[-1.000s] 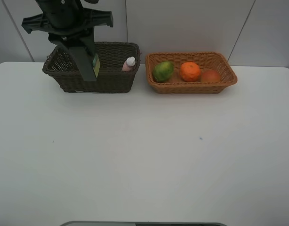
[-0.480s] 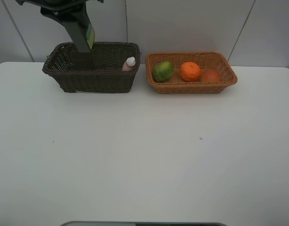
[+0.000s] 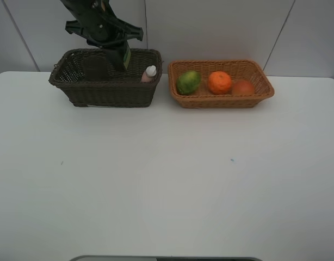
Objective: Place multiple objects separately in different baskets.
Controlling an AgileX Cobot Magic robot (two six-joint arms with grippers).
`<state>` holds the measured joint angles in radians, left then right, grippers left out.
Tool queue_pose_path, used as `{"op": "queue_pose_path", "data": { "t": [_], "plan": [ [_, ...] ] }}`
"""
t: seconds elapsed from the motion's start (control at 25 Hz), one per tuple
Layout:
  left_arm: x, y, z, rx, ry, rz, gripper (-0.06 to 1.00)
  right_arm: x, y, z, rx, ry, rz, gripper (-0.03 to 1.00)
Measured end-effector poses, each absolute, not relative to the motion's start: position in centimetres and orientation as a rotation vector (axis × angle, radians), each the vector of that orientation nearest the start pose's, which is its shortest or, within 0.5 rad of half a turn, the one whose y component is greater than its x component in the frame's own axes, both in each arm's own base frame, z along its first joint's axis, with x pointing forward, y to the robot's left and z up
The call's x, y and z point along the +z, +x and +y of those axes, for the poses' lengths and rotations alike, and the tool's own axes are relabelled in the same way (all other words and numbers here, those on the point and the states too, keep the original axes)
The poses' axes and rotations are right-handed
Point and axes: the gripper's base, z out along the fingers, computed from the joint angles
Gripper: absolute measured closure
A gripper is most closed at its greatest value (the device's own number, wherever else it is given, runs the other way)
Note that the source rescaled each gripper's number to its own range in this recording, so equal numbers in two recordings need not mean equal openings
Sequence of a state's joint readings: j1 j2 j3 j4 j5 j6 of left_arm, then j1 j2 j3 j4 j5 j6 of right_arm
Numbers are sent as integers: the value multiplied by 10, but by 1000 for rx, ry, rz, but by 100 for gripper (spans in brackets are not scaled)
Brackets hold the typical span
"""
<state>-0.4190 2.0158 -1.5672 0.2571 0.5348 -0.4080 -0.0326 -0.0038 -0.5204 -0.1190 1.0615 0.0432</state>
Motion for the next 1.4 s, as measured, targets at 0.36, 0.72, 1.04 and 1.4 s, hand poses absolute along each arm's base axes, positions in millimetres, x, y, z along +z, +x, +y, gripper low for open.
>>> {"op": "queue_pose_path", "data": {
  "t": [0.36, 0.72, 1.04, 1.4],
  "plan": [
    [183, 434, -175, -101, 236, 2470, 51, 283, -9, -9, -135, 84, 2016, -3],
    [195, 434, -173, -115, 228, 2437, -1, 283, -9, -9, -135, 84, 2016, -3],
    [250, 415, -163, -90, 223, 2407, -5, 283, -9, -9, -135, 84, 2016, -3],
    [327, 329, -124, -74, 244, 2336, -5, 283, -9, -9, -135, 84, 2016, -3]
  ]
}}
